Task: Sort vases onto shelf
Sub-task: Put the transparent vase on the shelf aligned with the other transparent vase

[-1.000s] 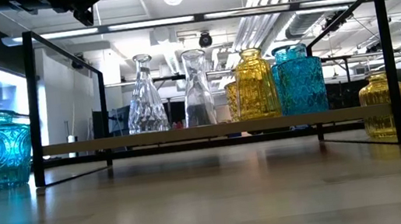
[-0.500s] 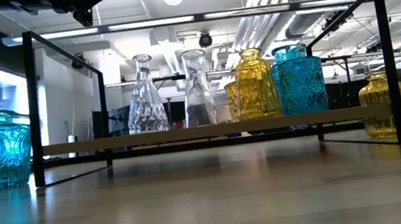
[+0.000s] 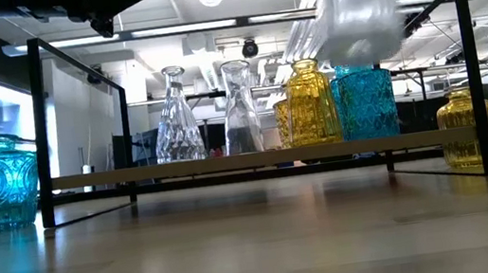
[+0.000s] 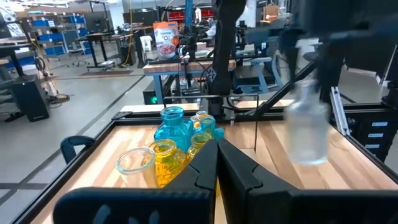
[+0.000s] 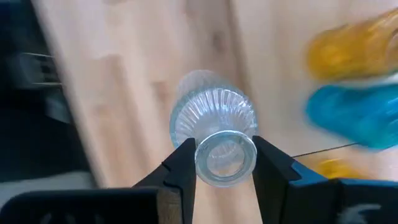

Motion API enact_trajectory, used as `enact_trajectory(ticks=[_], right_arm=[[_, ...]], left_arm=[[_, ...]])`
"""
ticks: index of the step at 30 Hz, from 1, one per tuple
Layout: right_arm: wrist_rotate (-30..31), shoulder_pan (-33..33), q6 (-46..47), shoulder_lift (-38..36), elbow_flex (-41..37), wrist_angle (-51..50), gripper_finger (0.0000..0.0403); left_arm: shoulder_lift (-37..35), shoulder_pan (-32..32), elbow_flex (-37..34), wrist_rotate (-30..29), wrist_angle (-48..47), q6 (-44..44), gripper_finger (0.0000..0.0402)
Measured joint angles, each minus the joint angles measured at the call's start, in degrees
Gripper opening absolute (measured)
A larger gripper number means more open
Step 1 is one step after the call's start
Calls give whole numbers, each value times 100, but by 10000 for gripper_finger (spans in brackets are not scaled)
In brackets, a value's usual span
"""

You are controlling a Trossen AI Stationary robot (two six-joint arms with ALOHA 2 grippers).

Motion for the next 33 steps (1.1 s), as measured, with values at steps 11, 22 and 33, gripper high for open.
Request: enact_trajectory(ticks=[11, 22, 33], right_arm=[[243, -1230, -2673, 1462, 1651, -26, 99], [227, -1762, -3274, 1505, 1055, 545, 100], [424, -1839, -3272, 1483, 666, 798, 140]], left_arm=[[0, 0, 0, 2, -17, 2, 0], [0, 0, 0, 2, -20, 17, 0], [0, 0, 0, 4, -35, -2, 0]])
